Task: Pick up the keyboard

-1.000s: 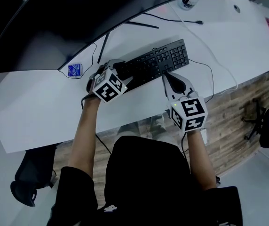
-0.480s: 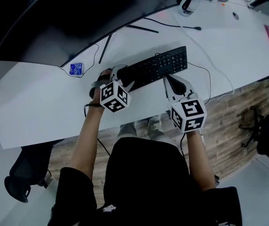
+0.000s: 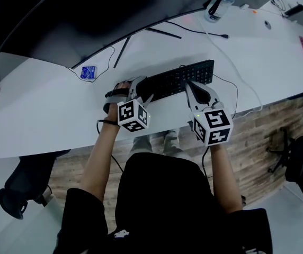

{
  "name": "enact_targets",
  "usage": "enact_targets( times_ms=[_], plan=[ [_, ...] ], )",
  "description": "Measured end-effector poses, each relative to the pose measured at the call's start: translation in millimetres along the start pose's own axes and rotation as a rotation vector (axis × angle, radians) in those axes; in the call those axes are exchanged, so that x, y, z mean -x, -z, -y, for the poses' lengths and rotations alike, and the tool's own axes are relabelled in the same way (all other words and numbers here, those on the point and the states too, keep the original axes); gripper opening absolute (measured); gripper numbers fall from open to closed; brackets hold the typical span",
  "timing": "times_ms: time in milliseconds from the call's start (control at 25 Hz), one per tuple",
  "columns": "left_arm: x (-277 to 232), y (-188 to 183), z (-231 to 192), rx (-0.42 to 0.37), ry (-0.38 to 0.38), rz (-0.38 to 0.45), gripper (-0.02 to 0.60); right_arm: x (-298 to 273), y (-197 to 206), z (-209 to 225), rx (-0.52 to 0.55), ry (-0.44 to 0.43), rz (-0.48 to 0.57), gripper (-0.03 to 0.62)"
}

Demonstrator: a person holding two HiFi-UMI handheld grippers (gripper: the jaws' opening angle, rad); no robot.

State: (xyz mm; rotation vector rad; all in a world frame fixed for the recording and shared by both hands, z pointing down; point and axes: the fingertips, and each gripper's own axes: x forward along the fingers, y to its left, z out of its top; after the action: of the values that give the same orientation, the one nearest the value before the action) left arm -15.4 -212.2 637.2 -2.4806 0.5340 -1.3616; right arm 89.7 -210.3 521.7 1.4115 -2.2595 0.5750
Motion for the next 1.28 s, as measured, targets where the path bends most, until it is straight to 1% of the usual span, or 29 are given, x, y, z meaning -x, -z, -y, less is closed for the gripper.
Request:
enact_targets(
  times_ms=[280,600,960,1280],
  plan=[
    [3.3,-2.8,2.6,-0.028,-0.05,-0.017,0.278,3.9,0.9,-1.6,0.034,-0.013,-0.006,0.005],
    [9.1,-6.6,7.7,-0.081,-0.123,-0.008,0.278,9.3,1.5,-3.1,0.066,-0.02,-0.009,0.005],
    [13.2,-9.7,12.0,-0.119,-0.178,-0.003,0.279,16.0,8.7,-3.6,0.106,-0.023,-0.026,0.005],
    [16.3,-11.4,16.0,-0.141,-0.214,-0.003,0.279,20.0,13.1,-4.9,0.16,-0.052,-0.03,0.005]
  ],
)
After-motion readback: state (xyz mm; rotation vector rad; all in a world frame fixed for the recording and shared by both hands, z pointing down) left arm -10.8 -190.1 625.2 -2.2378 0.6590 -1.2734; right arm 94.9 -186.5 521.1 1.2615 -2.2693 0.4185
